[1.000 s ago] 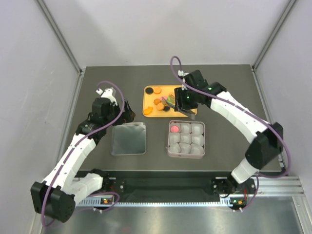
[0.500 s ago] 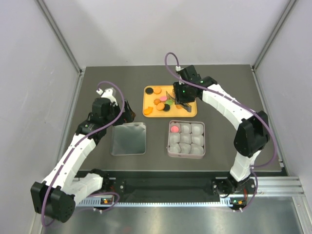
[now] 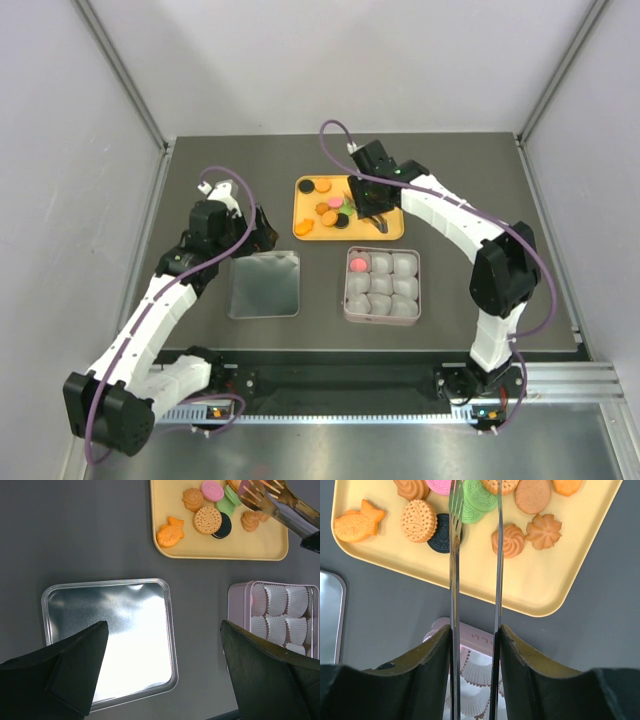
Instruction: Pack the cookies
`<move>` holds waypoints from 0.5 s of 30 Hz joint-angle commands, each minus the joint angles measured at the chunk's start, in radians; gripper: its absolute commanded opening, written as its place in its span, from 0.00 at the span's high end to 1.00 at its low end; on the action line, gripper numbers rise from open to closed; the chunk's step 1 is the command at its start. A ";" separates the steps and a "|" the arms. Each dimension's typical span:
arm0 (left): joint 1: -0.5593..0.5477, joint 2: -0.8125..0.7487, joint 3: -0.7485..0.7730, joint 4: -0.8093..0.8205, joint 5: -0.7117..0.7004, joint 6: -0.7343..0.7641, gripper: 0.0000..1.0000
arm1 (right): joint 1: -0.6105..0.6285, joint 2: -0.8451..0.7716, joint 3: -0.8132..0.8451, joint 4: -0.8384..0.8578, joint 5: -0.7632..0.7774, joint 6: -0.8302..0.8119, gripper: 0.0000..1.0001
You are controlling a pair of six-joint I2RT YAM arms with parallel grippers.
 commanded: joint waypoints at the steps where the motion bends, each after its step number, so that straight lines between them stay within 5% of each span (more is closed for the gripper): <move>1: 0.007 0.005 0.010 0.019 0.010 0.009 0.02 | 0.026 -0.008 0.060 0.005 0.058 -0.022 0.59; 15: 0.007 0.011 0.010 0.022 0.013 0.009 0.02 | 0.090 0.067 0.119 -0.044 0.118 -0.085 0.59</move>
